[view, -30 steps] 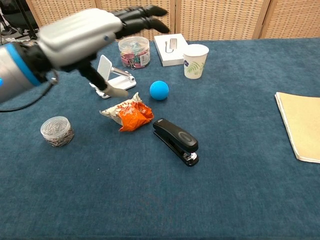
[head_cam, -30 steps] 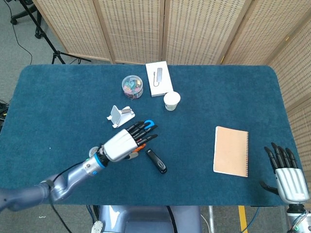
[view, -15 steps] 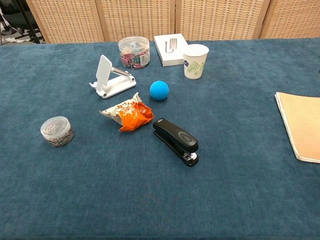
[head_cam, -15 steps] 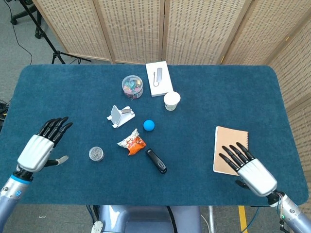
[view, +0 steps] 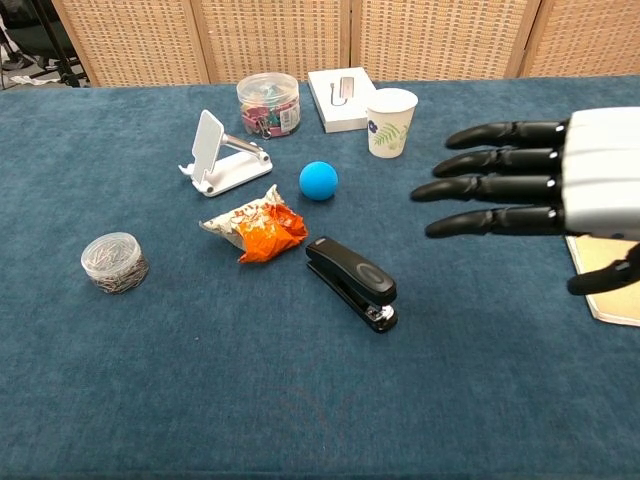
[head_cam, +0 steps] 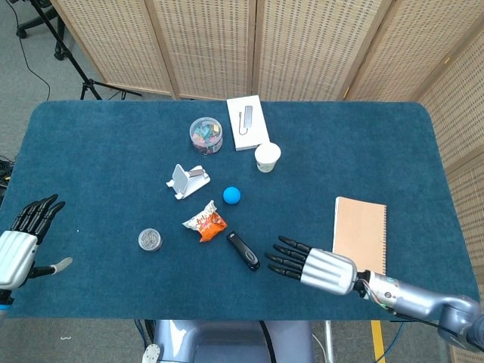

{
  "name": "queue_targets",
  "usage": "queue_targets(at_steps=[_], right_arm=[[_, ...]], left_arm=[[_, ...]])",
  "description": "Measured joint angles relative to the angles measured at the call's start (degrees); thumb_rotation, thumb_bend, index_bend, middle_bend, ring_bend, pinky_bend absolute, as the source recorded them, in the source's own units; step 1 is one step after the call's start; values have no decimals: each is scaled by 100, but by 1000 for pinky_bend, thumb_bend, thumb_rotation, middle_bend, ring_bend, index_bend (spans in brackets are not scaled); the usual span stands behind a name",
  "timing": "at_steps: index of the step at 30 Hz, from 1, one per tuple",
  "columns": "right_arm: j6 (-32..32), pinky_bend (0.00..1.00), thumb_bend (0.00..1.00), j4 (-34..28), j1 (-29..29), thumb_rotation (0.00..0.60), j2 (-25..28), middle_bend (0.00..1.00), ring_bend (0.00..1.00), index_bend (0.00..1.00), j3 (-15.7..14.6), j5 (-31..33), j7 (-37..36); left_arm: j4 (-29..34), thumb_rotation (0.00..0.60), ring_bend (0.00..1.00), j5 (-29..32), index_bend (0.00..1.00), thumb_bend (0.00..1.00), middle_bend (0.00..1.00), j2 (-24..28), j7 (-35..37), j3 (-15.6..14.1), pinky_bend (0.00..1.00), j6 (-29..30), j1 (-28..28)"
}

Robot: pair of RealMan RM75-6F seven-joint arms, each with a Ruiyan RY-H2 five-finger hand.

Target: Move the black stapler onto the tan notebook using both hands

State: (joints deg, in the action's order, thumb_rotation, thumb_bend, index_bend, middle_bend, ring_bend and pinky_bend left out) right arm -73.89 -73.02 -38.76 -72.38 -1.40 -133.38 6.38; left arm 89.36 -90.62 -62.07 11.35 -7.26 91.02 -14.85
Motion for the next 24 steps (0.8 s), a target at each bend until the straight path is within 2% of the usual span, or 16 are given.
queue_targets(at_steps=[6,15,24], right_arm=[[463,0,109,399,-854,600,-602,0,0,56,34,-345,61],[1245,0,131,1147,-1911,600,-1326,0,0,68,50,-402,65],[1372,0,147,1942,-2442,600,-1757,0,0,103,-207,-322,-82]], left_arm=[[-32,600,0,-58,39,0,0,-3,25,63,79,-211,4],[-79,600,0,-42,36,0,0,-21,58,164,79,-537,-12],[-167,600,0,123,34,0,0,-9,214,292,79,-844,-39]])
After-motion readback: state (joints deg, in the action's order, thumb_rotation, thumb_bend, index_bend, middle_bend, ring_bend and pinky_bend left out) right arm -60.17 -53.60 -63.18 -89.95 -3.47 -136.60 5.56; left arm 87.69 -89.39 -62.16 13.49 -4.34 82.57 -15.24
